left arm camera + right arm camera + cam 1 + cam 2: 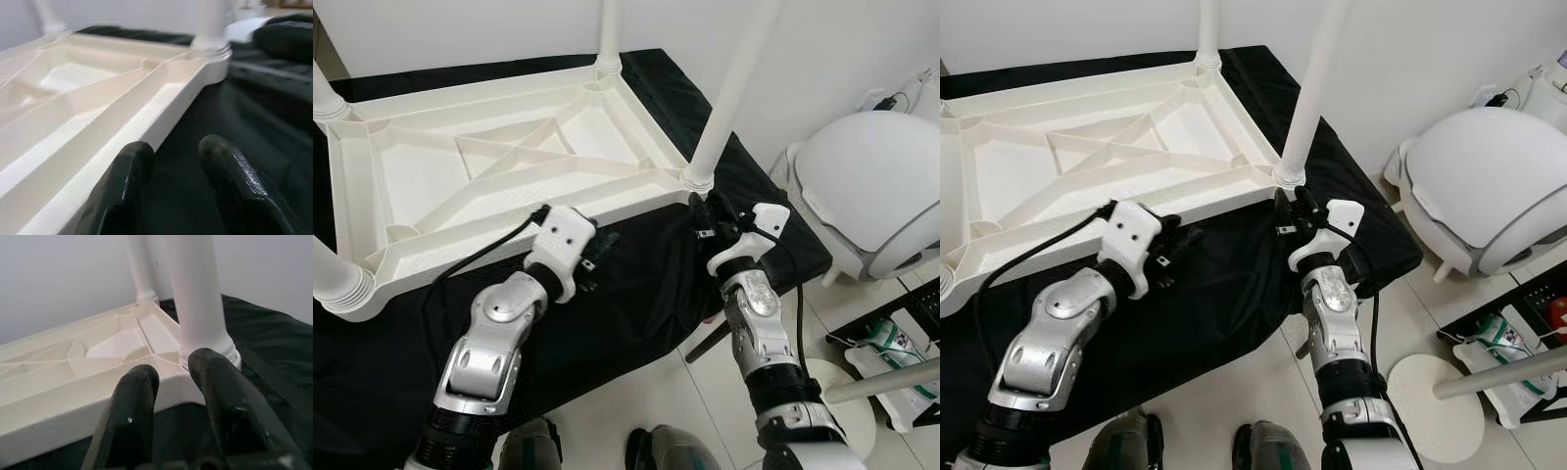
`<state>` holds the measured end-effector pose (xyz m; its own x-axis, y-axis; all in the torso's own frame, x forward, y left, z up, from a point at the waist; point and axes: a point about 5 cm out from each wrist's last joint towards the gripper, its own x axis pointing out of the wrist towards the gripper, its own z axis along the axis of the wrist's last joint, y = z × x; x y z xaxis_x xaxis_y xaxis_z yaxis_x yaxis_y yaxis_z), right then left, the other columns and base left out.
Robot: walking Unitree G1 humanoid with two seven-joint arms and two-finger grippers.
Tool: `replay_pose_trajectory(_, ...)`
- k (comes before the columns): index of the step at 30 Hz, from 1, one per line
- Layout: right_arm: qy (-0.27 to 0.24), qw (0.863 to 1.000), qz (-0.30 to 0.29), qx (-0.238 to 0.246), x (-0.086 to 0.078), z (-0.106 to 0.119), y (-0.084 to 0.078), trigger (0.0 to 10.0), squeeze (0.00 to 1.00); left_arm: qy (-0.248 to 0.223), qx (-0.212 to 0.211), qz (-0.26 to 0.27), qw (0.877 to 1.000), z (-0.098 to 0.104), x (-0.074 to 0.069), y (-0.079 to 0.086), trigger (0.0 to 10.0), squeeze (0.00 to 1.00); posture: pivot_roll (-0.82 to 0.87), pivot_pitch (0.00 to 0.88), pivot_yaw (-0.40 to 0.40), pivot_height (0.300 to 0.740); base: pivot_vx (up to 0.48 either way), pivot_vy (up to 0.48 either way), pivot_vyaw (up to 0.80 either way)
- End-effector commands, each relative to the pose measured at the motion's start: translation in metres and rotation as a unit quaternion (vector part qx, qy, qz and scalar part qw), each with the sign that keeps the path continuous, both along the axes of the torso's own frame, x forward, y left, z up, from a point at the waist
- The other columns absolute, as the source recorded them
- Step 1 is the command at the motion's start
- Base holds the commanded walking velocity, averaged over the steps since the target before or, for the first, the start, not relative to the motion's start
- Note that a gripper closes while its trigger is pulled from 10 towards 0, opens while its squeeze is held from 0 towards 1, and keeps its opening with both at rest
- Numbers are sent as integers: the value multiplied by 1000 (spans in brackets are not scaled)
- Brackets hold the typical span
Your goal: Building children table
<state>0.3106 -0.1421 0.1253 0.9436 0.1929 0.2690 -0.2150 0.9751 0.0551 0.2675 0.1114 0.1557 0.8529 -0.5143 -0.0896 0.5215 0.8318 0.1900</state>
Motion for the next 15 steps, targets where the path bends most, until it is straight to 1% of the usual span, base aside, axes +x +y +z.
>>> replay_pose_trajectory(1, 9, 1000, -8, -16, -5, -4, -4, 10000, 0, -21, -9, 180, 983, -5, 3, 21, 10000, 0, 12, 37, -59, 740, 0, 0, 0)
replay_pose_trajectory(3, 12, 999, -19, -39, -11, -6, -11, 10000, 0, -23, -27, 228, 973, -9, -2, 35, 10000, 0, 7, 42, -50, 740, 0, 0, 0)
replay_pose_trajectory(4, 12, 999, -19, -39, -11, -6, -11, 10000, 0, -23, -27, 228, 973, -9, -2, 35, 10000, 0, 7, 42, -50, 740, 0, 0, 0)
replay_pose_trajectory(7, 17, 998, -31, -49, -15, -7, -16, 10000, 0, -28, -34, 295, 954, -17, -7, 52, 10000, 0, 7, 41, -44, 740, 0, 0, 0)
replay_pose_trajectory(8, 17, 998, -31, -49, -15, -7, -16, 10000, 0, -28, -34, 295, 954, -17, -7, 52, 10000, 0, 7, 41, -44, 740, 0, 0, 0)
replay_pose_trajectory(9, 18, 998, -36, -52, -16, -7, -17, 10000, 0, -31, -50, 325, 944, -19, -8, 58, 10000, 0, 9, 37, -41, 740, 0, 0, 0)
replay_pose_trajectory(10, 16, 998, -43, -53, -17, -7, -19, 10000, 0, -33, -74, 347, 934, -19, -10, 62, 10000, 0, 7, 29, -37, 740, 0, 0, 0)
replay_pose_trajectory(12, 16, 998, -43, -53, -17, -7, -19, 10000, 0, -33, -74, 347, 934, -19, -10, 62, 10000, 0, 7, 29, -37, 740, 0, 0, 0)
replay_pose_trajectory(13, 14, 997, -49, -56, -17, -6, -19, 10000, 0, -49, -96, 361, 926, -16, -12, 63, 10000, 0, 6, 23, -34, 740, 0, 0, 0)
replay_pose_trajectory(14, 14, 997, -55, -55, -17, -6, -19, 10000, 0, -59, -108, 360, 925, -14, -13, 61, 10000, 0, 7, 14, -33, 740, 0, 0, 0)
replay_pose_trajectory(15, 14, 997, -55, -55, -17, -6, -19, 10000, 0, -59, -108, 360, 925, -14, -13, 61, 10000, 0, 7, 14, -33, 740, 0, 0, 0)
